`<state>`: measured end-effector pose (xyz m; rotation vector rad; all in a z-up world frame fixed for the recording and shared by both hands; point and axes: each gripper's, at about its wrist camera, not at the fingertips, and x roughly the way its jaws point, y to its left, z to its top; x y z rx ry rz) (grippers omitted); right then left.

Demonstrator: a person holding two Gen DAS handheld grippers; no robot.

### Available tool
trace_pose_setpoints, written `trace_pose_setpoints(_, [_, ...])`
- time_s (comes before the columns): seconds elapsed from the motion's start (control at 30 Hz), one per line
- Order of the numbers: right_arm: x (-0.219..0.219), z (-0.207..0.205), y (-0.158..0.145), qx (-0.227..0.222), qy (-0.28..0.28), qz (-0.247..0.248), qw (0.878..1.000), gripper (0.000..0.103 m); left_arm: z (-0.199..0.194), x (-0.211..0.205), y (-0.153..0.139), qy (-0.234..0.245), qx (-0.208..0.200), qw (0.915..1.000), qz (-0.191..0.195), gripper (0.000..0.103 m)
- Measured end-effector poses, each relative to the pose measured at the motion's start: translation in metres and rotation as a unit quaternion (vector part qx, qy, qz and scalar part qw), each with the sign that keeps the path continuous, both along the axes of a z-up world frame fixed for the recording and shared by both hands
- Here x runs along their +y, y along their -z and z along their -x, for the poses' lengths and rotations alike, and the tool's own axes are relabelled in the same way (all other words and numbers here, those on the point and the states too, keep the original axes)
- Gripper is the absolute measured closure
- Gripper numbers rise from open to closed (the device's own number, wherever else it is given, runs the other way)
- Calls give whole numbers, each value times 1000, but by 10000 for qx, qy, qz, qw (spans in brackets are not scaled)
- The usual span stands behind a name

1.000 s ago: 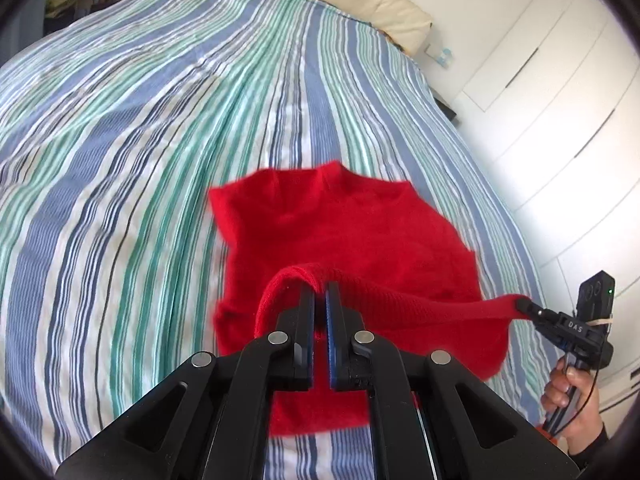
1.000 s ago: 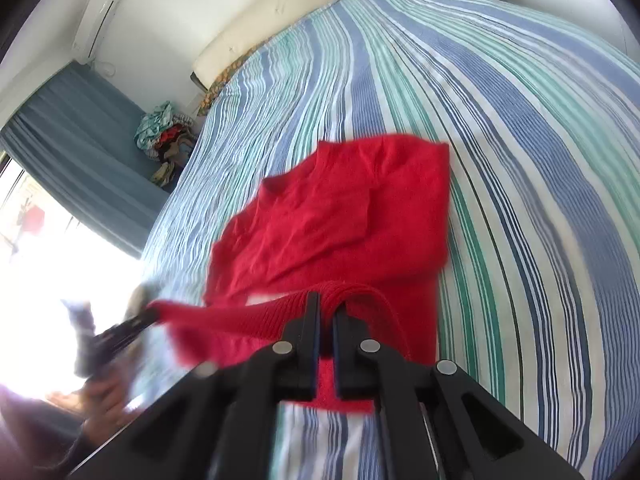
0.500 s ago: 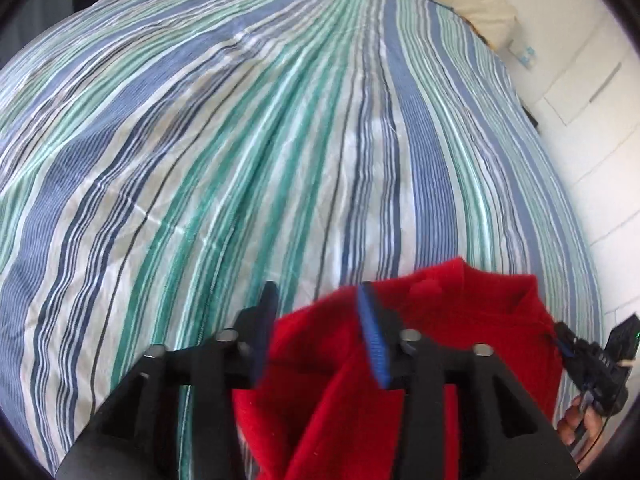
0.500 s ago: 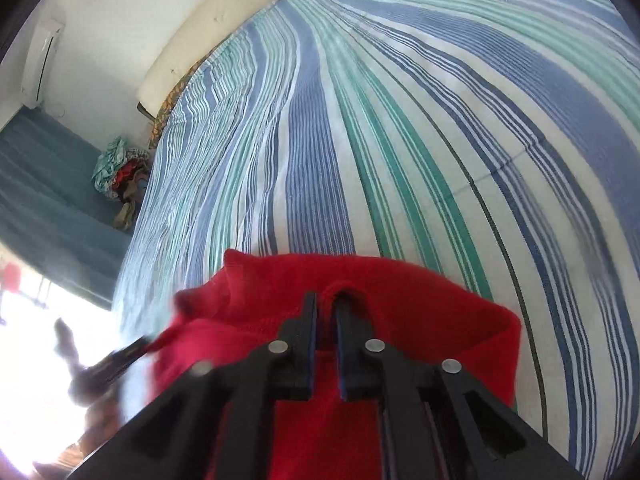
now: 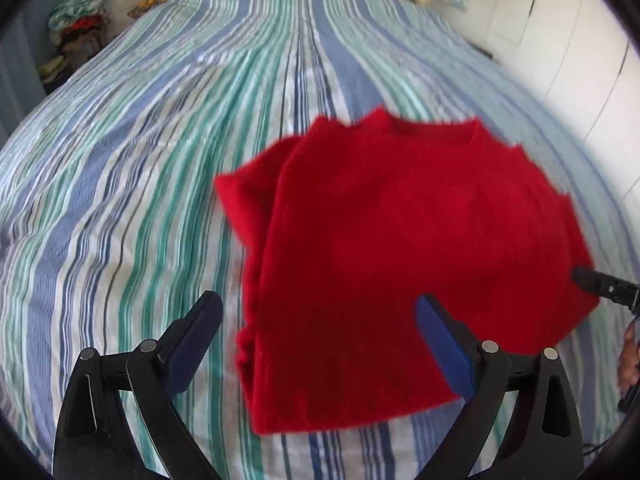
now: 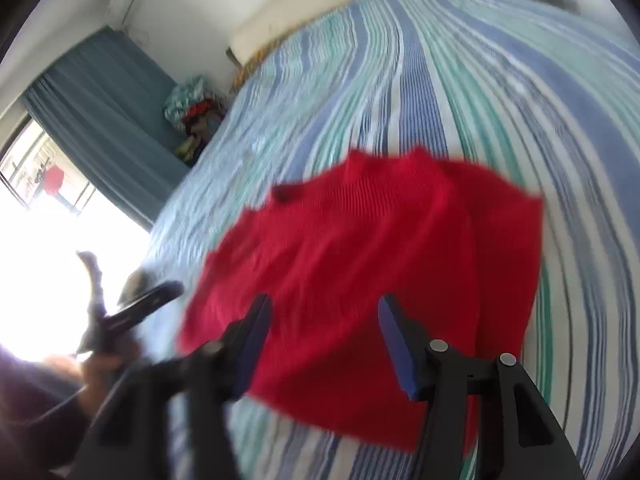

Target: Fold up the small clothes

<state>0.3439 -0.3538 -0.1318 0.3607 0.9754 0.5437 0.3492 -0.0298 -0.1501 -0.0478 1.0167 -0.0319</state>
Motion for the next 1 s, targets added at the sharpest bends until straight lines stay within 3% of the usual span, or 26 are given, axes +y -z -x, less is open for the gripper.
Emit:
trace_pose_setpoints(0.03, [1, 10, 18, 269, 42, 405, 9988, 47, 5, -1, 4, -98, 186, 9997, -121, 24])
trace_pose_setpoints(0.07, [-2, 20, 32, 437, 174, 705, 9964, 53, 13, 2, 2, -201, 263, 9994, -72, 26])
trace_pose_setpoints(0.1, [-7, 32, 33, 385, 312, 750, 9960, 57, 26, 5, -4, -302, 246, 9992, 95, 24])
trace_pose_setpoints(0.13, [-11, 46, 26, 260, 441, 683, 9963, 56, 41, 7, -12, -385, 158, 9987, 281, 15])
trace_pose_setpoints(0.2, [-16, 83, 2, -140, 637, 398, 9971, 39, 73, 6, -27, -460, -102, 9982, 362, 4])
trace_pose_setpoints(0.23, [-17, 104, -10, -410, 704, 290, 9963, 30, 88, 4, -33, -460, -233, 9983, 266, 4])
trace_pose_setpoints(0.3, [-16, 140, -26, -890, 871, 396, 9914, 22, 109, -2, -38, -436, -270, 9987, 11, 4])
trace_pose_setpoints(0.43, [-8, 192, -28, -1130, 1082, 631, 9857, 22, 133, -7, -39, -458, -243, 9984, -209, 4])
trace_pose_setpoints(0.8, [1, 210, -16, -999, 1079, 1083, 9832, 22, 156, 0, -45, -700, -293, 9970, -168, 4])
trace_pose_setpoints(1.0, [4, 209, -7, -869, 1029, 1096, 9848, 22, 154, 11, -28, -842, -243, 9959, -238, 4])
